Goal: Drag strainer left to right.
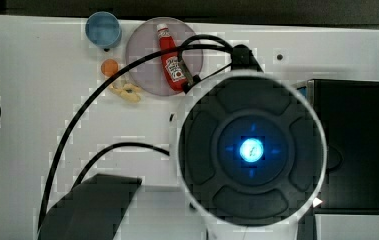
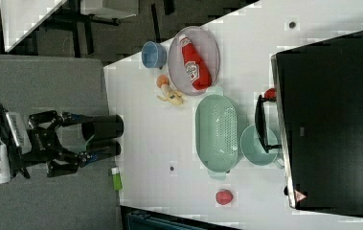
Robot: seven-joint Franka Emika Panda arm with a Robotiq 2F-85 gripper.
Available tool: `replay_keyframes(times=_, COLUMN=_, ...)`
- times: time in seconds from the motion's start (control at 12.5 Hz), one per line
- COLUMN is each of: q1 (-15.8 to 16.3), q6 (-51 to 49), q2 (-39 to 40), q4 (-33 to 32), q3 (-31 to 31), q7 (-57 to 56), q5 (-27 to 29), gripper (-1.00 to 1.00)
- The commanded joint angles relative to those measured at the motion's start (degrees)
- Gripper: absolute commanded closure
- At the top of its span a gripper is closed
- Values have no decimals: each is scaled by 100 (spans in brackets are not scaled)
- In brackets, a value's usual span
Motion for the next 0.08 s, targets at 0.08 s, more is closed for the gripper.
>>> replay_keyframes(times=0.08, q1=-128, q6=-148, q2=212, q4=-128, q3=-24, q7=-448, q5=-90, gripper=-100)
